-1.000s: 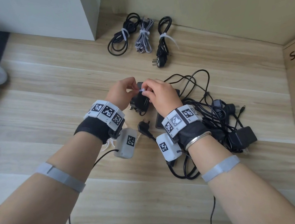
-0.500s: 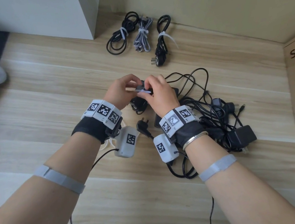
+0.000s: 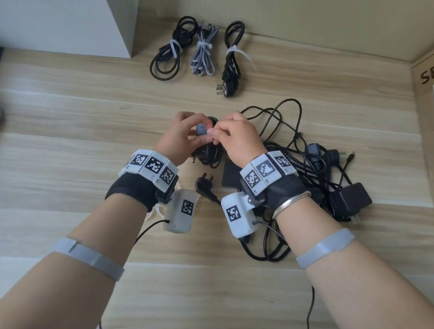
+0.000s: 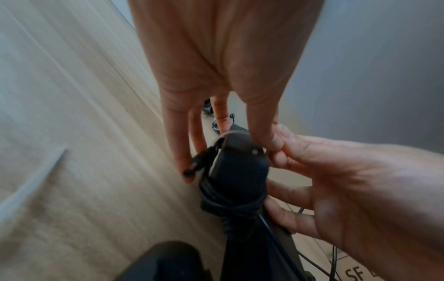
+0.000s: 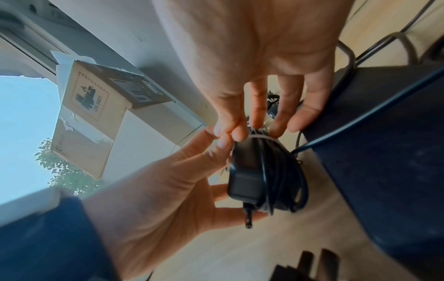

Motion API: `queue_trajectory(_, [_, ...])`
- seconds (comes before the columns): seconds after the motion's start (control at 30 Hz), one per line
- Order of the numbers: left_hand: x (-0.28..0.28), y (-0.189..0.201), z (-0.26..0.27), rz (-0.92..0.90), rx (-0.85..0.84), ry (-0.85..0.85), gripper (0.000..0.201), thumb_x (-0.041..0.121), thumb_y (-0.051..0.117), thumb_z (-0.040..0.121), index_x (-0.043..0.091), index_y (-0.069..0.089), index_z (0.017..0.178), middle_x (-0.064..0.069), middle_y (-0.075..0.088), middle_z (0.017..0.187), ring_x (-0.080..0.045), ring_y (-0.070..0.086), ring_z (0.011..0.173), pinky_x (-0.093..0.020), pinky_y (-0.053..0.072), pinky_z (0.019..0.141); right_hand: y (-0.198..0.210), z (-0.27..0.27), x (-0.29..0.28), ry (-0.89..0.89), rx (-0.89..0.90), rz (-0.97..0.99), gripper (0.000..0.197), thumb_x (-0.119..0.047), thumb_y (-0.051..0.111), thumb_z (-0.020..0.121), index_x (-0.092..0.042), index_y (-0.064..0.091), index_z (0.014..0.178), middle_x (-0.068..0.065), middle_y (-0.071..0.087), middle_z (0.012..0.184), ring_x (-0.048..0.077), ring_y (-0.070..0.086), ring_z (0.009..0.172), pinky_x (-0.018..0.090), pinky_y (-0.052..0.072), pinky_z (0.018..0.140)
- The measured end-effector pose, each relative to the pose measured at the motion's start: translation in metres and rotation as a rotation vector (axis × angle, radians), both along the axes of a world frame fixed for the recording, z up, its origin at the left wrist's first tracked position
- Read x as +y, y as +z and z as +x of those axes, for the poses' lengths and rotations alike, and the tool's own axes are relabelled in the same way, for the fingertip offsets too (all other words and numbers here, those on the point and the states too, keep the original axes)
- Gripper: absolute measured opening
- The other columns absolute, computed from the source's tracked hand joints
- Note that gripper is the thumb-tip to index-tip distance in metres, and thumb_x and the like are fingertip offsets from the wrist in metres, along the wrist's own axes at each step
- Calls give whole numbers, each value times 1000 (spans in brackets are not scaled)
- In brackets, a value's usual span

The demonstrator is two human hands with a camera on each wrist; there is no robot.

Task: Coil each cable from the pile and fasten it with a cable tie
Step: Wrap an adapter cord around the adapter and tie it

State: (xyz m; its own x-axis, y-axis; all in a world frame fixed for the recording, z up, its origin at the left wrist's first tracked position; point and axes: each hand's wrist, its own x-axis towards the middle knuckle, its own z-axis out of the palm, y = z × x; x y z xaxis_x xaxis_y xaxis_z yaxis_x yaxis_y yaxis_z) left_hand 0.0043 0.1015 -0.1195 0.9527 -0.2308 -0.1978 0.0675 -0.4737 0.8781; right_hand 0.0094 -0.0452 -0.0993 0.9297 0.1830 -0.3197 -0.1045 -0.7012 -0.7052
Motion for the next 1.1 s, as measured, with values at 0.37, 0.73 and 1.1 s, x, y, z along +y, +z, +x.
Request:
queue_trajectory(0.37, [-7,3,-1,-4,29,-58,20,5,55,89,2,56,109,-17,36,127,-16,38,113,-25,38,95,5,3,-3,-20,-60,20,22,-11,57,90,4,65,76,1,52,131,15,55,102,21,38,84])
queue_trajectory(0.73, [-13,14,1,-25,72,-38,20,1,51,90,5,54,109,-14,33,127,-20,42,106,-36,42,90,10,2,-9,-43,-110,53,23,-9,57,90,-1,62,69,5,53,128,10,51,94,4,30,65])
queue_trajectory(1.1, [-30,50,22,-155,140,-40,16,16,50,93,29,45,85,-1,38,117,-19,50,99,-26,58,57,46,19,-33,-31,-128,59,24,-22,60,90,-11,61,69,1,57,112,12,57,86,24,47,81])
